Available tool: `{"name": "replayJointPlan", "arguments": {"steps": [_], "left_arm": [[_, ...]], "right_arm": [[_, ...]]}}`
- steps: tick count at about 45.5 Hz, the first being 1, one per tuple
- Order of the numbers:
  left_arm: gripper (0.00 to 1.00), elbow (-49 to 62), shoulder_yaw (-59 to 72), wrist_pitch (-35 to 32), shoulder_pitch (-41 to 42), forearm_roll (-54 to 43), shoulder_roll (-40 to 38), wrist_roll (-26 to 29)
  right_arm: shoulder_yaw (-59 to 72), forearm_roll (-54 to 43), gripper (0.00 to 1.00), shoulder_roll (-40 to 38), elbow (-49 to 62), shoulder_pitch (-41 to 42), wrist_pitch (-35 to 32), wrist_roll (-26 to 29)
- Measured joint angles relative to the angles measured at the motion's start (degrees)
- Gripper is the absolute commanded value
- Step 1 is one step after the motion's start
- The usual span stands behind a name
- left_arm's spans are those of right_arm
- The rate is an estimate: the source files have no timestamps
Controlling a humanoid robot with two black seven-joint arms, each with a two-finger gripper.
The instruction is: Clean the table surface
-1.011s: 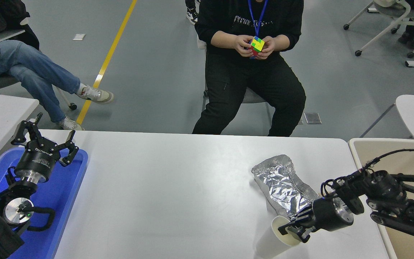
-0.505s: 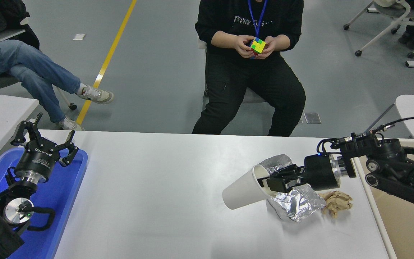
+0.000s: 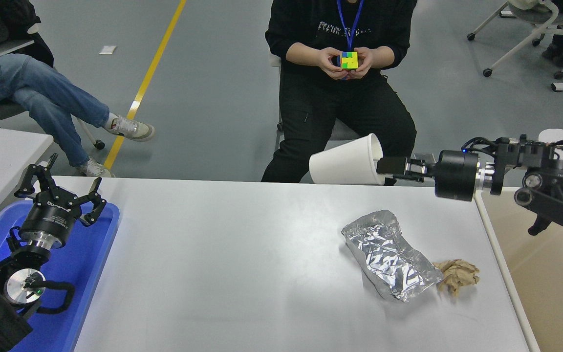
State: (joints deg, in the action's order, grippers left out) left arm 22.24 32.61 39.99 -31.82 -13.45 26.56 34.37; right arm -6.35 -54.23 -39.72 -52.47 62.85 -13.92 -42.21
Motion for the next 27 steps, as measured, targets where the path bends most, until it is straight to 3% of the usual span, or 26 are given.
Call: {"name": "replayJointPlan", "arguments": {"steps": [17, 27], "left_arm": [[1.0, 0.0, 0.0, 0.0, 0.0, 0.0, 0.0, 0.0], [1.0, 0.0, 0.0, 0.0, 0.0, 0.0, 0.0, 0.0]], "right_arm": [[1.7, 15.5, 0.0, 3.6, 27.2, -1.3, -0.3, 1.5], [2.8, 18.0, 0.0, 5.3, 39.2, -3.6, -0.4, 4.9]]}}
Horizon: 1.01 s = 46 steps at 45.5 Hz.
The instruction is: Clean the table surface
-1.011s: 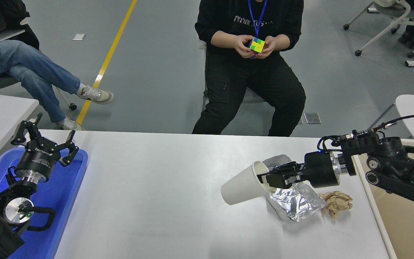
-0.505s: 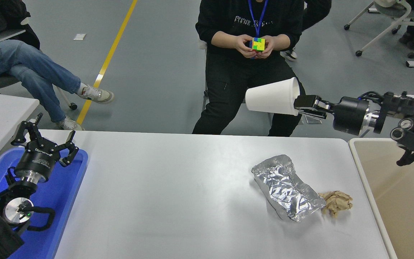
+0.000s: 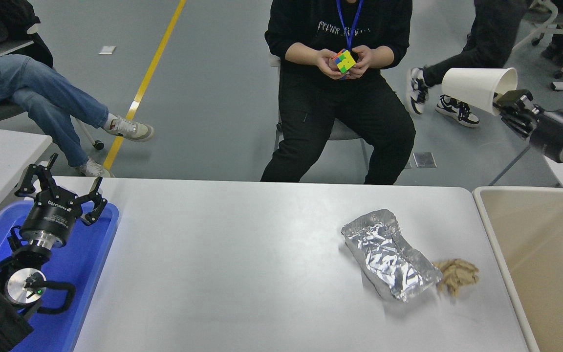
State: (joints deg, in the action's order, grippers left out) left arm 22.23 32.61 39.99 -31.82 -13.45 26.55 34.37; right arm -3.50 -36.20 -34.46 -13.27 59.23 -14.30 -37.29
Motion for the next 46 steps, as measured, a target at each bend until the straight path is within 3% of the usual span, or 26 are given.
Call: {"name": "replayJointPlan", "arguments": {"steps": [19, 46], "left_arm": [[1.0, 0.0, 0.0, 0.0, 0.0, 0.0, 0.0, 0.0], [1.0, 0.0, 0.0, 0.0, 0.0, 0.0, 0.0, 0.0]], "right_arm": [[0.6, 4.6, 0.0, 0.8, 12.6, -3.5, 0.3, 15.3], [2.1, 5.6, 0.0, 1.0, 17.3, -10.3, 3.8, 32.5]]}}
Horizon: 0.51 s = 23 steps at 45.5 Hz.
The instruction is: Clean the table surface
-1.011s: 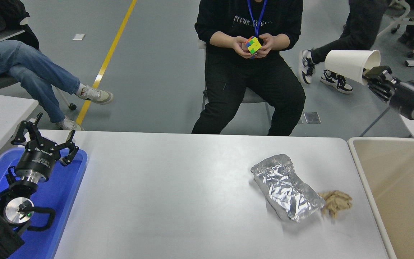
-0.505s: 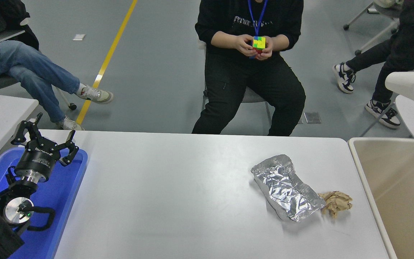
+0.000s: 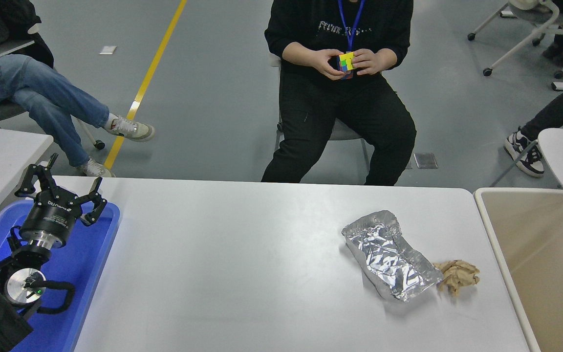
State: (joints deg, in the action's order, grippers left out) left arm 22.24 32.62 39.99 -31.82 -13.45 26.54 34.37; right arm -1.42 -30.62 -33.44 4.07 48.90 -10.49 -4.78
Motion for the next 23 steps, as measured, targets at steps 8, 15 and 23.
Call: {"name": "replayJointPlan", "arguments": {"steps": [8, 15, 23], "left_arm": [[1.0, 0.0, 0.0, 0.0, 0.0, 0.0, 0.0, 0.0], [1.0, 0.0, 0.0, 0.0, 0.0, 0.0, 0.0, 0.0], [1.0, 0.0, 0.0, 0.0, 0.0, 0.0, 0.0, 0.0]], "right_arm": [[1.6, 0.2, 0.0, 0.9, 0.1, -3.2, 0.7, 1.6], [2.2, 0.4, 0.0, 2.5, 0.2, -5.9, 1.9, 2.2], [2.6, 0.5, 0.0, 5.0, 0.1, -8.6, 3.6, 2.4]]}}
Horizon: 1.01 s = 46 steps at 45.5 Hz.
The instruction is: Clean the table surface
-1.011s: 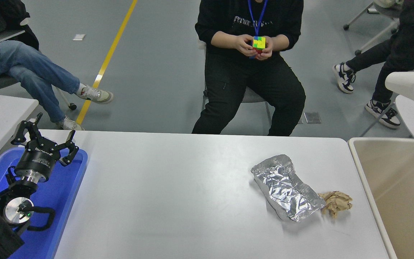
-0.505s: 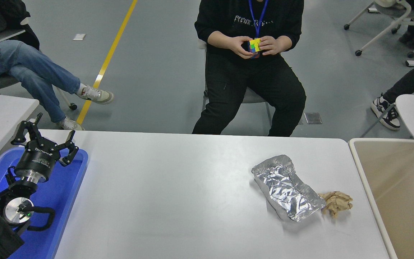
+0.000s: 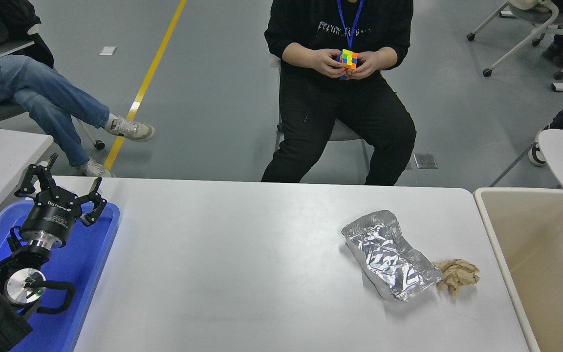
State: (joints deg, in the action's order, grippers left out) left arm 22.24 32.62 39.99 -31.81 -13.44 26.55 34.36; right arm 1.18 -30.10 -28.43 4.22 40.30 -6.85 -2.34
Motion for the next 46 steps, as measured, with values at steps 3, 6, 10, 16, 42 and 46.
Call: {"name": "replayJointPlan", "arguments": {"steps": [3, 6, 10, 16, 42, 46], "left_arm": [[1.0, 0.0, 0.0, 0.0, 0.0, 0.0, 0.0, 0.0], [1.0, 0.0, 0.0, 0.0, 0.0, 0.0, 0.0, 0.0], [1.0, 0.0, 0.0, 0.0, 0.0, 0.0, 0.0, 0.0], [1.0, 0.0, 0.0, 0.0, 0.0, 0.0, 0.0, 0.0], [1.0, 0.0, 0.0, 0.0, 0.0, 0.0, 0.0, 0.0], [1.0, 0.0, 0.0, 0.0, 0.0, 0.0, 0.0, 0.0]], "right_arm": [[0.1, 0.0, 0.0, 0.9, 0.0, -0.7, 0.5, 0.0], [0.2, 0.1, 0.0, 1.9, 0.0, -1.5, 1.0, 0.0], [0.4, 0.1, 0.0, 3.2, -0.1, -2.6, 1.6, 0.0], [0.5, 0.1, 0.0, 5.3, -0.1, -4.1, 2.1, 0.0], [0.7, 0.1, 0.0, 9.5, -0.3, -6.5, 2.7, -0.2], [0.7, 0.1, 0.0, 9.6, -0.2, -6.5, 3.1, -0.2]]}}
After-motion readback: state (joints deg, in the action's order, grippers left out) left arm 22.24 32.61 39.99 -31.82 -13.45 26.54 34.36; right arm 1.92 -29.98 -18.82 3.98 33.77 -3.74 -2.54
